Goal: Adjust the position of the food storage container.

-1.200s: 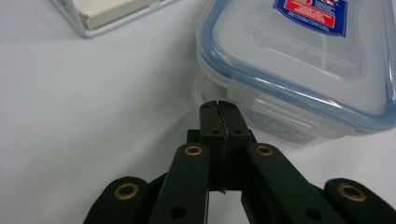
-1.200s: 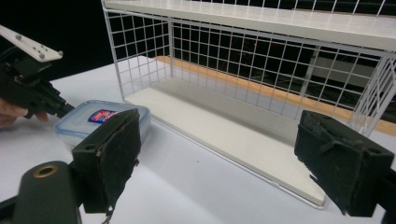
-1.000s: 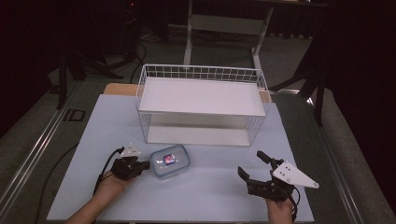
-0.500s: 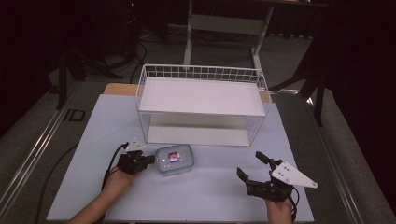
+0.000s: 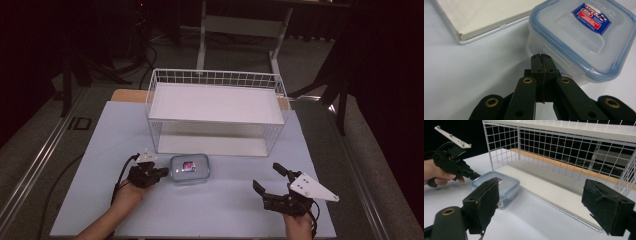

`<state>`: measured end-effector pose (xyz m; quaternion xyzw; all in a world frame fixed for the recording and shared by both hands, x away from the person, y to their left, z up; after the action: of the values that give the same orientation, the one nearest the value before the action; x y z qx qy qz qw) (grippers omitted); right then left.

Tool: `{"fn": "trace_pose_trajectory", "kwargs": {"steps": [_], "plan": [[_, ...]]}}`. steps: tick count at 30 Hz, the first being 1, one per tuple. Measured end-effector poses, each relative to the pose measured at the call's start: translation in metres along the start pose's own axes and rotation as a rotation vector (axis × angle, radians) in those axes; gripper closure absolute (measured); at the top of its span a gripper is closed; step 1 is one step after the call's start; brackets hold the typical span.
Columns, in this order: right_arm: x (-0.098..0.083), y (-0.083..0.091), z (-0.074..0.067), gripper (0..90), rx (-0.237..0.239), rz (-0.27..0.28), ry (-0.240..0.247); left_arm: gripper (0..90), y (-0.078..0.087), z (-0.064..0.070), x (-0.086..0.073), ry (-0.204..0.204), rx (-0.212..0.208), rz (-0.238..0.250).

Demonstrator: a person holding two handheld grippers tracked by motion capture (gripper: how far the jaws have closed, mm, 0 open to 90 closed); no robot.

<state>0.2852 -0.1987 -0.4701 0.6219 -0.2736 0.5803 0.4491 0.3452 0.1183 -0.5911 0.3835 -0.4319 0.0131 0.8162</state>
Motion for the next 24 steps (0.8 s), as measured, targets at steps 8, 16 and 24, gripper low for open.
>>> {"fn": "trace_pose_trajectory", "kwargs": {"steps": [8, 16, 24], "plan": [[-0.001, 0.001, 0.0, 14.5, 0.002, -0.002, -0.005, 90.0, -0.02, 0.004, 0.011, -0.002, -0.012, -0.001], [-0.003, 0.002, 0.001, 14.5, 0.008, -0.007, -0.01, 90.0, -0.039, 0.017, 0.02, -0.003, -0.047, 0.003], [-0.003, 0.001, 0.0, 14.5, 0.016, -0.008, -0.011, 90.0, -0.056, 0.028, 0.029, -0.019, -0.07, 0.003]]}}
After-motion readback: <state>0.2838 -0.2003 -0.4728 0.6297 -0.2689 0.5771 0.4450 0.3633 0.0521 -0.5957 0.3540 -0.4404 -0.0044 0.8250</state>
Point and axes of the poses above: each handheld gripper's, and its own axes: y roughly backward along the jaws, x roughly out of its top, z roughly to its right, the point moved 9 cm from there along -y, roughly forward along the jaws, and after that the axes turned 13 degrees about -x, right-handed, at the moved point
